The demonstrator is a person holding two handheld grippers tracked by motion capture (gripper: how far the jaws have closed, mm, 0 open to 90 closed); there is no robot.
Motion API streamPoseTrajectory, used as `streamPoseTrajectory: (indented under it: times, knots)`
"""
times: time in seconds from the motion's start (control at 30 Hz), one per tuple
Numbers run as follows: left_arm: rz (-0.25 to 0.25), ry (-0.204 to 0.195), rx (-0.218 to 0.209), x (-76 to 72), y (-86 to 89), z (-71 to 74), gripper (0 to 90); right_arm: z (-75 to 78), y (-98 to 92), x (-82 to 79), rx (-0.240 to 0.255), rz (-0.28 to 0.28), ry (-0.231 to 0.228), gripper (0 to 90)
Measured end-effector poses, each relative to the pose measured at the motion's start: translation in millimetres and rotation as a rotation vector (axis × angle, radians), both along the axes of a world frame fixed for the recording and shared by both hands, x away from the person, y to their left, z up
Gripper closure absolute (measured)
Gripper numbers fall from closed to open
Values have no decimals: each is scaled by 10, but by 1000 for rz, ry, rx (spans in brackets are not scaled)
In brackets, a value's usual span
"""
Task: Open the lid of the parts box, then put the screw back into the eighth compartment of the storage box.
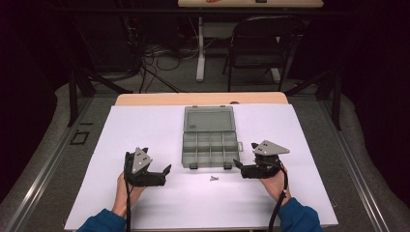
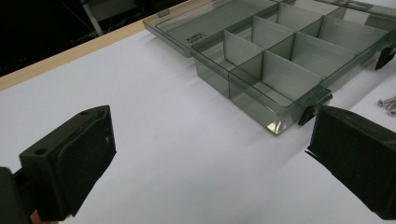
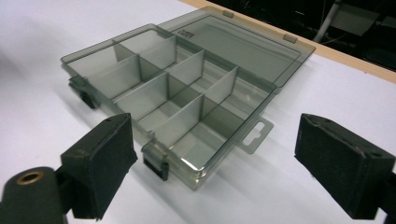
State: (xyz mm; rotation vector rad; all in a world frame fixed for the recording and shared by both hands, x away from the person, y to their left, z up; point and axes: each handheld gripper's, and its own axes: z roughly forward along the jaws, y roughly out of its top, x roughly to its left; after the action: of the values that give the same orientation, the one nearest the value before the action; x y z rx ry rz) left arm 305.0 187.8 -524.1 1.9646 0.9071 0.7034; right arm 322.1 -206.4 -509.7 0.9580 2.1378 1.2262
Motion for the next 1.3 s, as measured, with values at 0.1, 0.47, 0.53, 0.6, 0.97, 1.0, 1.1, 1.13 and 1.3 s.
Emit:
streamPoseTrajectory:
  times: [0.1,0.47,0.53,0.6,0.97,1.0,1.1,1.13,1.3]
  knots:
    - [4,-8,-18,-52,46,-19,0,-33,15,-51,3,18,5,91]
    - [11,-10,-27,-215,117,-89,0,-134,121,-230,-29,107,30,0]
    - [12,-17,-26,-219,106,-88,0,-148,144,-241,-36,123,40,0]
    - [6,-17,-18,-218,93,-97,0,-159,151,-243,-29,133,45,0]
    - [-2,11,-6,-195,82,-157,0,-205,207,-211,-38,178,57,0]
    - [2,12,-8,-201,84,-156,0,-210,217,-206,-38,189,63,0]
    - [11,8,-15,-203,98,-155,0,-199,251,-208,-53,203,68,0]
    - [16,7,-19,-199,100,-160,0,-192,262,-208,-57,209,71,0]
    - [9,13,-22,-175,100,-182,0,-155,312,-216,-62,249,90,0]
